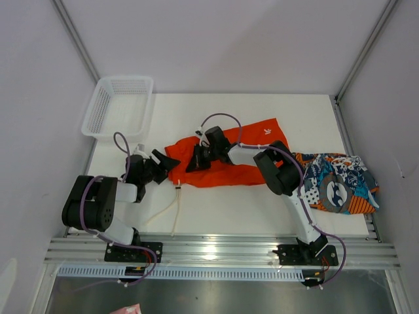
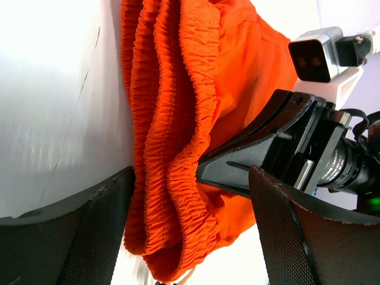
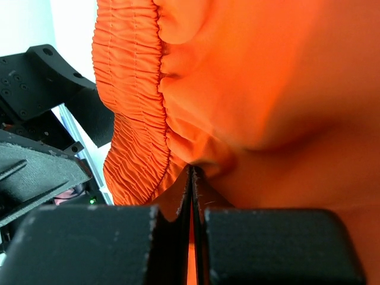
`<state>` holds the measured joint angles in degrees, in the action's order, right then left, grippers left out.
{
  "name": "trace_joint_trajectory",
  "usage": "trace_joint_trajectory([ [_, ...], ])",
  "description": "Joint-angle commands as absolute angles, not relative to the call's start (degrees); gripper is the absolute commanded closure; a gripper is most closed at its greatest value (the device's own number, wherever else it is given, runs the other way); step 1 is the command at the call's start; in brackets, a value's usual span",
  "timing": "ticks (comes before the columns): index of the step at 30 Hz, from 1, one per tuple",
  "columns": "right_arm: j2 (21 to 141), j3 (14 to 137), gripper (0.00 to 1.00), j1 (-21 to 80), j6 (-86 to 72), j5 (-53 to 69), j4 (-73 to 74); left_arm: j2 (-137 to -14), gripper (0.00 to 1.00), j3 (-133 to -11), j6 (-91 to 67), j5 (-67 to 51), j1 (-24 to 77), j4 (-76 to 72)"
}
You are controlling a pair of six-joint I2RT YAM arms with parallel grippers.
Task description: Fold and stack the shorts
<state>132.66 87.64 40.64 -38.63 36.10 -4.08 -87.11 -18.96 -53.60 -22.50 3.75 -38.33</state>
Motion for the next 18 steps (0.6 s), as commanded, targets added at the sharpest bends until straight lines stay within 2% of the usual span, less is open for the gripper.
trace_joint_trajectory([
  [1, 135.3, 88.3, 1.00, 41.7, -35.4, 31.9, -0.4, -91.0, 0.18, -18.4, -53.6, -21.9, 4.7, -37.9],
  [10, 136.1, 87.4, 1.00, 41.8, -36.0, 32.6, 0.6, -94.9, 0.19, -19.0, -54.6, -19.8, 7.8, -41.5],
  [13, 136.2, 87.6, 1.00, 42.0, -35.8, 32.9, 0.6, -96.9, 0.24, -18.9, -55.9, -20.8, 8.7, -45.9],
  [18, 136.7, 87.6, 1.00, 42.1, -35.7, 32.9, 0.6, -94.4, 0.27, -17.8, -56.3, -19.6, 10.5, -46.9],
])
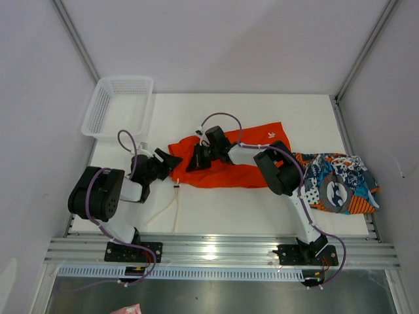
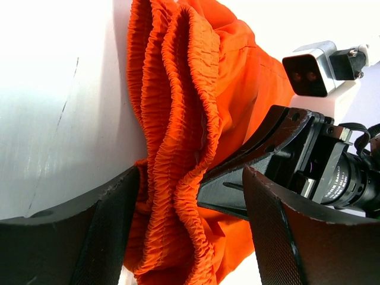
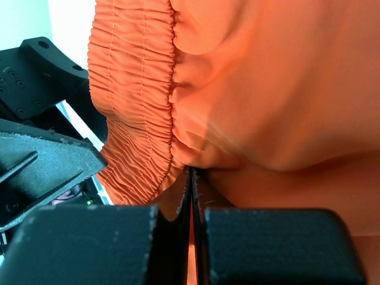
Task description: Fold and stack the shorts
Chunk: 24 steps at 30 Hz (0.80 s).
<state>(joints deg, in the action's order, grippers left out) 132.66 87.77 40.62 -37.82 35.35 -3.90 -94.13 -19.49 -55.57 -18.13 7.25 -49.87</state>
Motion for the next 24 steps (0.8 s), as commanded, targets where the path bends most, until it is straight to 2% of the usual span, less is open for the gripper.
trace_joint_trajectory([
  [1, 136.8, 87.5, 1.00, 42.1, -35.6, 32.8, 0.6, -93.2, 0.27, -18.1, -56.3, -19.7, 10.8, -46.9],
  [7, 136.8, 87.5, 1.00, 41.7, -36.0, 33.0, -1.3, -87.1, 0.30, -16.3, -57.7, -21.4, 11.0, -46.0],
  [14, 136.4, 87.5, 1.00, 41.3, -36.2, 33.0, -1.3, -70.3, 0.20, -17.4, -52.1, -11.4, 11.0, -18.9],
  [18, 136.1, 87.5, 1.00, 41.1, -36.1, 32.9, -1.3, -63.7, 0.18, -15.7, -53.5, -10.9, 11.0, -11.8],
  [24, 136.1, 87.5, 1.00, 41.0, -36.4, 33.0, -1.6, -60.4, 0.18, -14.2, -56.5, -12.7, 11.3, -6.1],
])
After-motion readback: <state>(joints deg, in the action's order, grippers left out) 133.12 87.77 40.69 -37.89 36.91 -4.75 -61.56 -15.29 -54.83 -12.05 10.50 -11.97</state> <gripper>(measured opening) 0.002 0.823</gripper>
